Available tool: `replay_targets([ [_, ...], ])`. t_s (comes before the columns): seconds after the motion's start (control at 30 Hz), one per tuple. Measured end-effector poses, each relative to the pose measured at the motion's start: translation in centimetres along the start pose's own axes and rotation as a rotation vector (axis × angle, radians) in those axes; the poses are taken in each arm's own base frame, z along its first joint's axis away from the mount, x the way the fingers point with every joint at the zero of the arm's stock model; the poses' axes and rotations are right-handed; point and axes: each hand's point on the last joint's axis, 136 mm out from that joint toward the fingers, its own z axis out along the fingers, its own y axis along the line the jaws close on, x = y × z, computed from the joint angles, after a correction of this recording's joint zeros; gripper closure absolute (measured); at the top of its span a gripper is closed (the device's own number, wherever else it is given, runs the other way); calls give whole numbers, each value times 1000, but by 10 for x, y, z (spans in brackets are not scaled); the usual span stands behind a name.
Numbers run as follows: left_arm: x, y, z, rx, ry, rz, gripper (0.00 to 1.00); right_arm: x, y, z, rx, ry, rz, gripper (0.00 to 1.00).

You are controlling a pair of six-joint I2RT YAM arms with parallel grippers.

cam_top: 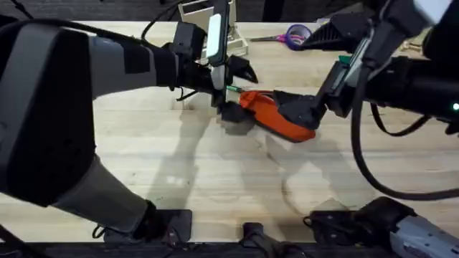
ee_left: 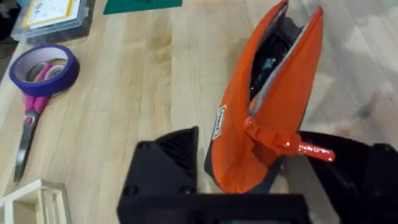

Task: Unzip the bag, pick up the pens from the table one at a time and place them inside, then zip the bag closed.

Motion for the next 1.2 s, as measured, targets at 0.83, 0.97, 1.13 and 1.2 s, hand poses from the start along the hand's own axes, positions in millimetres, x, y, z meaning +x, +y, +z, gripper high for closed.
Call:
replay_targets([
  [0.83,-13,-2,-31,-40,27,-48,8,36,-2,-18,-6,200,213,5],
  [0.97,-18,-2,-49,-68,37,-75,8,39,-3,-19,-31,273,251,5],
  [1.13,-15,-4,-68,-96,52,-134,7,47,0,-14,-96,396,292,6],
  [1.2,-13,-5,-74,-104,57,-159,7,51,2,-12,-122,447,309,6],
])
